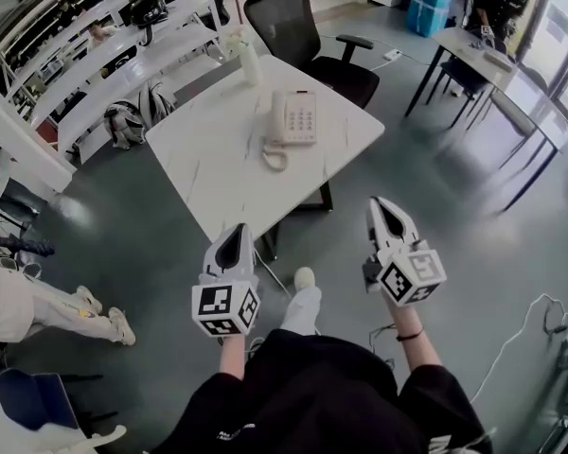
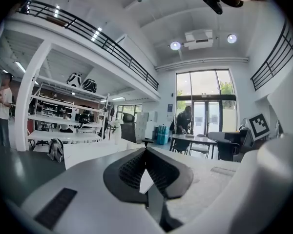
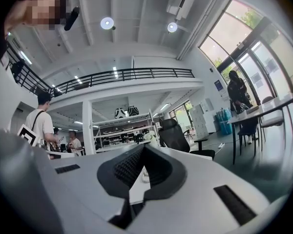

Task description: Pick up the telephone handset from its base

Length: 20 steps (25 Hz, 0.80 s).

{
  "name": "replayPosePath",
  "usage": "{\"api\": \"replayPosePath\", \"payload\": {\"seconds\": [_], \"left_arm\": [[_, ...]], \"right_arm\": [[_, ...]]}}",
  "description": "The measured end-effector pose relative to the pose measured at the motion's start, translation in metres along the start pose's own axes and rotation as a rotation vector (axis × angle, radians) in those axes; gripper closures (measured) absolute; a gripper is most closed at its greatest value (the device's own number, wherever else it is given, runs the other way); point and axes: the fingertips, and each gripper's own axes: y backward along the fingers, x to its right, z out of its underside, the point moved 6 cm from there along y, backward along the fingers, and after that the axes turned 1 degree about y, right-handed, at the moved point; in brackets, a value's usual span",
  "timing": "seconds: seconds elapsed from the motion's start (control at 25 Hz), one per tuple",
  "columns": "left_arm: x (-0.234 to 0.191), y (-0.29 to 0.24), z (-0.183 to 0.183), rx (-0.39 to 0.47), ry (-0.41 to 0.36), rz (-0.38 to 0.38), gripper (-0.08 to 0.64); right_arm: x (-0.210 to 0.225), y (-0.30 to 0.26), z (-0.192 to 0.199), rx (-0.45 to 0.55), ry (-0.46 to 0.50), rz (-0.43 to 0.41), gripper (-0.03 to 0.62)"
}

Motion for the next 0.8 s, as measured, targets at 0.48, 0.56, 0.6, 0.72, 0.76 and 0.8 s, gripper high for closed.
{"api": "replayPosePath", "payload": {"seconds": [0.48,0.56,0.6,0.72,0.76,0.8], "left_arm": [[-0.037,-0.121,-0.016,-0.023,0.024,-0.005,0.56],[-0.043,-0.141,-0.019,-0.029,0.027,-0.003,0.56],[-0.047,-0.151,-0.021,-0.034,0.03,-0.003,0.56],[-0.052,-0.182,-0.024,-0.052,0.032,0.003,0.56],[-0.053,-0.191,-0.024,-0.058,0.032,0.009,0.56],[-0.055,-0.2,-0.025,-0.063,0.033,0.015,0.56]], "right_arm": [[0.052,-0.121,-0.003,-0.038,-0.008,-0.006,0.601],[0.06,-0.141,-0.004,-0.043,-0.013,-0.008,0.601],[0.065,-0.152,-0.004,-0.04,-0.015,-0.011,0.601],[0.077,-0.178,-0.004,-0.041,-0.023,-0.018,0.601],[0.081,-0.185,-0.004,-0.048,-0.022,-0.015,0.601],[0.086,-0.192,-0.004,-0.053,-0.021,-0.009,0.601]]}}
